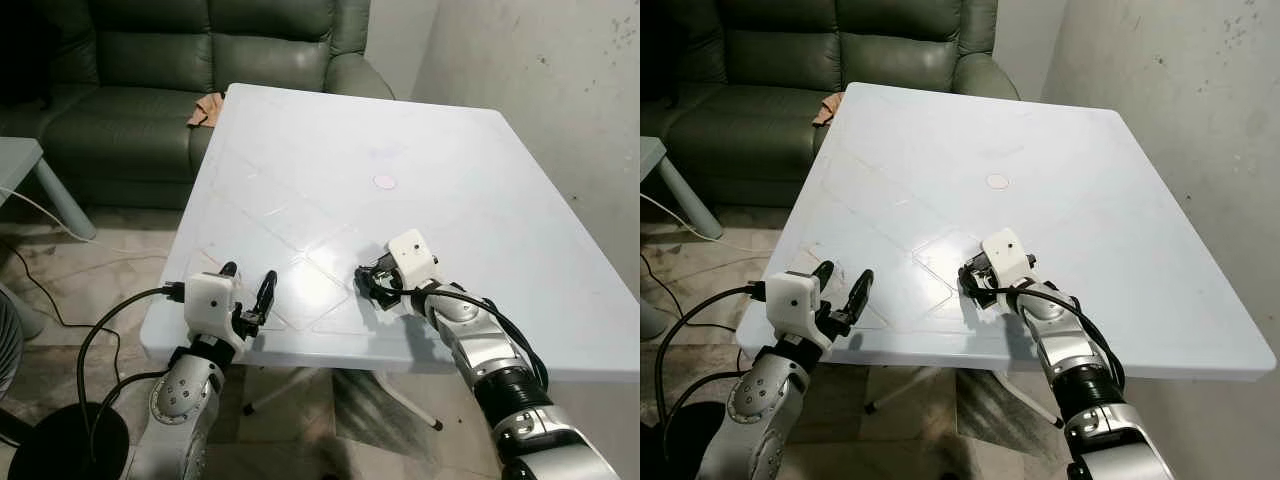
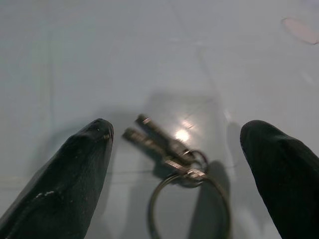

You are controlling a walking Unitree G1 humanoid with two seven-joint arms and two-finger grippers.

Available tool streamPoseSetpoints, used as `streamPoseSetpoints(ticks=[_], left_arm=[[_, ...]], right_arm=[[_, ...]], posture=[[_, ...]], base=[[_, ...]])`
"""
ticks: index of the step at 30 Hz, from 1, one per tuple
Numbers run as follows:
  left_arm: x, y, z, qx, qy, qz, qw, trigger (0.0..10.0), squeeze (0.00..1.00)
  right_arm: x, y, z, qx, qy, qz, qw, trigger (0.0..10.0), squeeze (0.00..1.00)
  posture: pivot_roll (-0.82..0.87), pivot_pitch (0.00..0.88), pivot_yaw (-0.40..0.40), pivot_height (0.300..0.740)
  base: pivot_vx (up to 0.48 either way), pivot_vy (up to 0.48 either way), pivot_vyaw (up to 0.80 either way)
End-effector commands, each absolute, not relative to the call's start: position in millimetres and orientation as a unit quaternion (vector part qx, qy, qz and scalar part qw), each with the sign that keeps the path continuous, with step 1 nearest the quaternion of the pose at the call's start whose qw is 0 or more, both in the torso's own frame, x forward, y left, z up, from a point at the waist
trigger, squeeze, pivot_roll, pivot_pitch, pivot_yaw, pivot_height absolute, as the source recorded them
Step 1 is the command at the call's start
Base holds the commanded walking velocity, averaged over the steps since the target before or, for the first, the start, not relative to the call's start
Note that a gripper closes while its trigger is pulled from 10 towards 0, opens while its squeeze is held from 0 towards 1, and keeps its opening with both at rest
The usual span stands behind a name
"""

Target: Hang keys on a hook

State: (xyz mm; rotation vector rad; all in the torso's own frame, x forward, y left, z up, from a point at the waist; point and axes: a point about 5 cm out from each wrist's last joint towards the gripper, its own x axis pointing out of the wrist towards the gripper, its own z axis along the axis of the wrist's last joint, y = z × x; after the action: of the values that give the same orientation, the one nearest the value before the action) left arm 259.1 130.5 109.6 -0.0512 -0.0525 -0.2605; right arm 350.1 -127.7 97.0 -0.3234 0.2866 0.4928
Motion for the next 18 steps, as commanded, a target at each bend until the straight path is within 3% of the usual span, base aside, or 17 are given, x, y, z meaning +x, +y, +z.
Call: streamPoseSetpoints(ticks=[1, 11, 12, 13, 14, 15, 16, 17, 18], left_arm=[[257.5, 128.9, 112.6, -0.025, -0.028, -0.130, 0.991, 10.0, 0.00], [254.9, 123.3, 108.4, -0.022, -0.020, -0.142, 0.989, 10.0, 0.00], [254.4, 119.9, 106.8, -0.020, -0.017, -0.148, 0.989, 10.0, 0.00], [254.4, 119.2, 106.7, -0.020, -0.017, -0.149, 0.988, 10.0, 0.00], [254.5, 119.1, 106.9, -0.021, -0.017, -0.149, 0.988, 10.0, 0.00], [254.7, 119.1, 107.4, -0.020, -0.017, -0.150, 0.988, 10.0, 0.00], [254.8, 119.1, 107.5, -0.020, -0.018, -0.150, 0.988, 10.0, 0.00], [255.1, 119.0, 107.7, -0.020, -0.018, -0.150, 0.988, 10.0, 0.00], [255.5, 119.1, 107.9, -0.020, -0.018, -0.150, 0.988, 10.0, 0.00]], right_arm=[[350.6, -130.0, 97.7, -0.163, 0.147, 0.245, 0.944, 10.0, 0.00], [349.7, -131.3, 95.9, -0.160, 0.148, 0.248, 0.944, 10.0, 0.00], [350.2, -132.8, 97.2, -0.152, 0.141, 0.243, 0.948, 5.2, 0.00], [350.6, -133.6, 98.1, -0.148, 0.138, 0.240, 0.949, 3.9, 0.00], [350.8, -134.0, 98.7, -0.145, 0.136, 0.238, 0.951, 3.9, 0.00], [351.4, -135.1, 98.5, -0.136, 0.144, 0.236, 0.952, 1.3, 0.00], [351.5, -135.5, 98.3, -0.132, 0.147, 0.235, 0.952, 1.3, 0.00], [351.8, -136.0, 98.5, -0.128, 0.149, 0.235, 0.952, 0.0, 0.00], [352.0, -136.4, 98.7, -0.125, 0.149, 0.235, 0.952, 0.0, 0.00]], posture=[[-0.03, 0.072, -0.104, 0.740], [-0.03, 0.063, -0.104, 0.740], [-0.04, 0.061, -0.103, 0.740], [-0.04, 0.061, -0.103, 0.740], [-0.04, 0.061, -0.103, 0.740], [-0.04, 0.061, -0.103, 0.740], [-0.04, 0.061, -0.103, 0.740], [-0.04, 0.061, -0.102, 0.740], [-0.04, 0.061, -0.102, 0.740]], base=[[0.000, 0.000, 0.00], [0.000, 0.000, 0.00], [0.000, 0.000, 0.00], [0.000, 0.000, 0.00], [0.000, 0.000, 0.00], [0.000, 0.000, 0.00], [0.000, 0.000, 0.00], [0.000, 0.000, 0.00], [0.000, 0.000, 0.00]])
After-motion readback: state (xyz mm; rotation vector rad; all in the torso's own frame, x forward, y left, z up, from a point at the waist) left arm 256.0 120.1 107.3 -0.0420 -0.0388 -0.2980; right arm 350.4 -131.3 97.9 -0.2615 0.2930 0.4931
